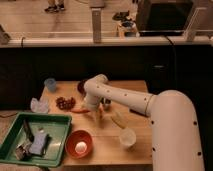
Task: Place apple in paper cup
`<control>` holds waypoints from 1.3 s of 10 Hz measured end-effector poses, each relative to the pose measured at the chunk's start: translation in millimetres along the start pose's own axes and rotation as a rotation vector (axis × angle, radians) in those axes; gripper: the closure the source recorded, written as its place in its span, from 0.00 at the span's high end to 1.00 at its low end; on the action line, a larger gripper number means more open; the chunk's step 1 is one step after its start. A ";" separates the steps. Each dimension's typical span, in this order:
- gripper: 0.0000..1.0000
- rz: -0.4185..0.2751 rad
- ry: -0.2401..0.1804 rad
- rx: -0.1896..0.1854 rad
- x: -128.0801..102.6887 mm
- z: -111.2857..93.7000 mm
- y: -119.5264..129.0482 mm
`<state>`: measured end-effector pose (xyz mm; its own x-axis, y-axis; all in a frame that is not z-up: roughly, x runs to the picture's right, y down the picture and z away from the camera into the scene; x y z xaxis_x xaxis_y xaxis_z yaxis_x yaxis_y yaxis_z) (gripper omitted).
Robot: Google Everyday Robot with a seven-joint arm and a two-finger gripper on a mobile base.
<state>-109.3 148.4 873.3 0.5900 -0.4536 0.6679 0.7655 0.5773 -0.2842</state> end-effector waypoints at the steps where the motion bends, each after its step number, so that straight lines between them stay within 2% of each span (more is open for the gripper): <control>1: 0.80 -0.006 0.002 -0.001 -1.0 -0.1 -0.7; 5: 0.80 -0.050 0.012 -0.014 -15.2 1.9 -18.9; 13: 0.80 -0.080 0.014 -0.035 -20.1 4.6 -32.6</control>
<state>-147.3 141.9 872.4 0.5302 -0.5065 0.6800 0.8185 0.5152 -0.2544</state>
